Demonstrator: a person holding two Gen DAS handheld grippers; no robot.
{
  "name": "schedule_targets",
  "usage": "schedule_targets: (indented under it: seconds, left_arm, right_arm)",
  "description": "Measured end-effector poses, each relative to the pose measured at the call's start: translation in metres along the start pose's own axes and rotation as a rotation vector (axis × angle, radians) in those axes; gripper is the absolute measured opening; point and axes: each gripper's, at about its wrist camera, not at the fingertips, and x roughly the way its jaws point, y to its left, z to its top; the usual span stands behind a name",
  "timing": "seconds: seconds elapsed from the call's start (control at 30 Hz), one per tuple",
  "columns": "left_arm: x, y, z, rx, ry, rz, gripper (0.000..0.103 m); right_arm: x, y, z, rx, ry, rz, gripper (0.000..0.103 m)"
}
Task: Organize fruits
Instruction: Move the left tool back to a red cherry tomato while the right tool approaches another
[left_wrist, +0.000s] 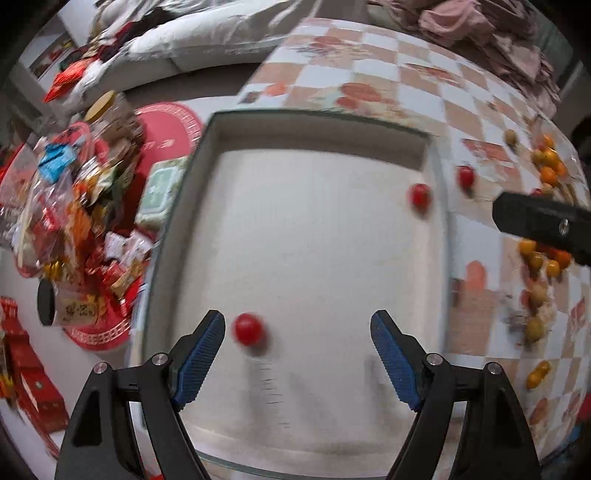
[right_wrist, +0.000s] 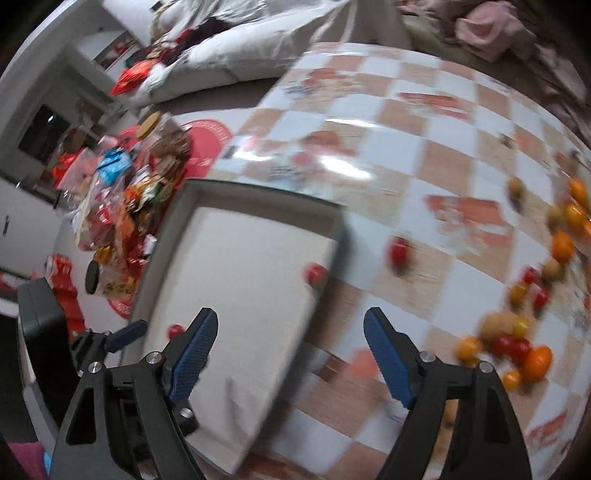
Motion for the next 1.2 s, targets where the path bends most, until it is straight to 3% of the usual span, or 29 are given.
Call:
schedule_targets:
  seconds: [0.3,0.6,1.0,1.2]
  left_arm:
    - [-0.021,-0.083,0.034,0.127,-0.061,-0.097,0.082]
    - [-0.006,-0.147,0.082,0.184,-0.116,-0.096,0.082]
    - [0.050,-0.180,0.111,0.247,-0.080,-0.037,0.082]
    - [0.067,-0.184,0.112,0.254,-0.042,-0.019,0.082]
  right_arm:
    - [-0.037,-0.117,-0.025,0.212,-0.040,-0.172,0.084]
    - [-0.052,-0.208,-0.030,0.345,-0.056,-0.266,0.084]
    - [-0.027,-0.227,-0.024,0.311,-0.019,-0.246,0.083]
    - [-0.015,-0.229,-0.019,0.298,-0.002,-0.228,0.068]
